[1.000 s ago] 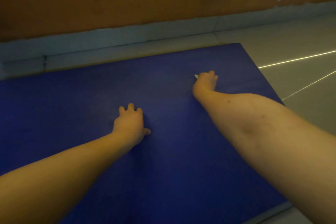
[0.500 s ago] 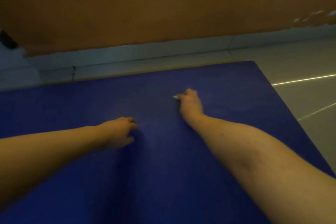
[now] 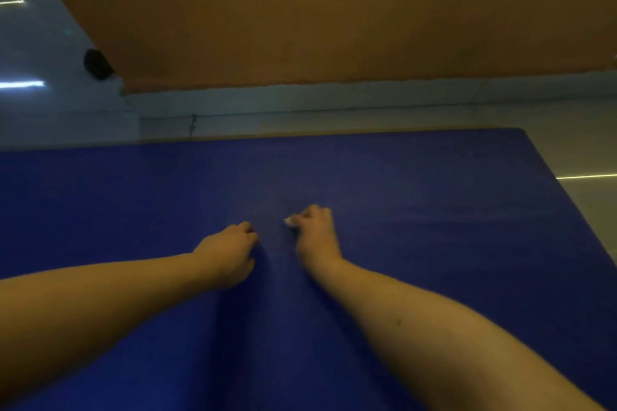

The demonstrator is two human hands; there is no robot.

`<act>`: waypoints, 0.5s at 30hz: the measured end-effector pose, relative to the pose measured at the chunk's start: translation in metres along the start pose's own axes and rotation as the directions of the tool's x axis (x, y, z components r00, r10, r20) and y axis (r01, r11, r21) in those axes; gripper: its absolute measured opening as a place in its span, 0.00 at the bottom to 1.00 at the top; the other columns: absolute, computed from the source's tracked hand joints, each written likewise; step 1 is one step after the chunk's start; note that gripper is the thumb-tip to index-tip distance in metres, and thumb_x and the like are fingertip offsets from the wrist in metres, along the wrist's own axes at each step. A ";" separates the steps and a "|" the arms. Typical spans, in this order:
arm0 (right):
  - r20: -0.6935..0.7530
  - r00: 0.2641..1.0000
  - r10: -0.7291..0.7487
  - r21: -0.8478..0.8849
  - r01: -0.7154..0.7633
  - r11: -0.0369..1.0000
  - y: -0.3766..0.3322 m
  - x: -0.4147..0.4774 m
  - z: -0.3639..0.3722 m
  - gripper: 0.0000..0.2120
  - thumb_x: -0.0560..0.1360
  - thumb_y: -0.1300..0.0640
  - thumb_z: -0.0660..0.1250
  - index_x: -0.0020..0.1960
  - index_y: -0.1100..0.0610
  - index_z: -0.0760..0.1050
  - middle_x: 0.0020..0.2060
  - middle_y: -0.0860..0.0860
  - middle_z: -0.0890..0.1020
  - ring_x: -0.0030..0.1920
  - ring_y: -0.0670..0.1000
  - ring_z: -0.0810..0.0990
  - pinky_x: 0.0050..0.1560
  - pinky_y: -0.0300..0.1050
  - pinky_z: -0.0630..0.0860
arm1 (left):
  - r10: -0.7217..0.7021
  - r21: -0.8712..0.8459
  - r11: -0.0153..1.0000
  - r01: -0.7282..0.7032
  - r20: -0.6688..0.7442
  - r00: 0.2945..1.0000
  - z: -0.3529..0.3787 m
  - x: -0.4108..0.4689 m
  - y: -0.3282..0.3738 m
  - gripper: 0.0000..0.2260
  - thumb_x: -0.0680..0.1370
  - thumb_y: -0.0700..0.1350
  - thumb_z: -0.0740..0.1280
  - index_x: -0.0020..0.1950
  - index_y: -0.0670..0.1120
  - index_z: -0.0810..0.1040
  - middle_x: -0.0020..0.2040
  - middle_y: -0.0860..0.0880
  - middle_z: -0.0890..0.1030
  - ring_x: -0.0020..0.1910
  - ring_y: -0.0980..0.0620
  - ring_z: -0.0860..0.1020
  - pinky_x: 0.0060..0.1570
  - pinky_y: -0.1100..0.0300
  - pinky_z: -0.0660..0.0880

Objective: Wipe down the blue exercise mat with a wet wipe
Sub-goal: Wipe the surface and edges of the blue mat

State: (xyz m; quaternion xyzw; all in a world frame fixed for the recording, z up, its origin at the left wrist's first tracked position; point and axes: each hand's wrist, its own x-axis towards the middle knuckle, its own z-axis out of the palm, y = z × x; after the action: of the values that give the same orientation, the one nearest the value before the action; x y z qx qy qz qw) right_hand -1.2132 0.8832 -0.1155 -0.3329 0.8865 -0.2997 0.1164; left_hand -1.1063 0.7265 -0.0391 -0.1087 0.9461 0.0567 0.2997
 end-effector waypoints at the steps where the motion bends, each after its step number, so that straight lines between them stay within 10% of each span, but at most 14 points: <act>1: 0.082 0.991 -0.109 0.006 0.108 0.994 -0.014 -0.007 0.013 0.14 0.77 0.68 0.66 0.60 0.60 0.81 0.57 0.61 0.75 0.57 0.60 0.71 0.61 0.53 0.70 | -0.033 -0.013 0.999 0.033 -0.007 0.999 0.005 -0.002 -0.002 0.17 0.81 0.49 0.60 0.70 0.50 0.71 0.68 0.51 0.68 0.59 0.49 0.74 0.52 0.52 0.77; 6: 0.276 0.803 -0.528 -0.047 0.560 0.827 -0.001 -0.008 0.019 0.13 0.76 0.62 0.71 0.61 0.58 0.82 0.51 0.57 0.78 0.50 0.58 0.73 0.52 0.48 0.73 | -0.106 -0.098 0.990 0.103 -0.027 0.994 0.025 -0.014 -0.029 0.12 0.81 0.50 0.60 0.63 0.48 0.73 0.60 0.50 0.69 0.54 0.49 0.74 0.50 0.51 0.77; 10: 0.032 0.988 -0.154 -0.199 0.158 0.967 0.039 0.042 -0.045 0.08 0.78 0.61 0.67 0.54 0.60 0.83 0.50 0.59 0.78 0.53 0.59 0.75 0.58 0.54 0.75 | -0.133 -0.180 0.976 0.124 -0.041 0.990 0.034 -0.024 -0.061 0.13 0.81 0.50 0.62 0.63 0.47 0.73 0.59 0.51 0.69 0.51 0.50 0.75 0.51 0.50 0.79; 15: 0.065 0.966 0.252 -0.467 -0.193 0.863 0.036 0.065 -0.071 0.14 0.84 0.58 0.60 0.65 0.62 0.77 0.65 0.60 0.70 0.66 0.63 0.69 0.64 0.53 0.71 | -0.146 -0.197 0.972 0.131 -0.066 0.987 0.035 -0.027 -0.084 0.12 0.80 0.49 0.62 0.62 0.46 0.73 0.60 0.50 0.69 0.53 0.48 0.74 0.51 0.49 0.78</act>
State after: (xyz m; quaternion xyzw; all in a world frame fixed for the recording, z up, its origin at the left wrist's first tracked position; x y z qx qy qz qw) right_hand -1.3094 0.8936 -0.0816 -0.2641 0.9554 -0.0461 0.1235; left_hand -1.0451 0.6561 -0.0551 -0.2051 0.9376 0.1223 0.2529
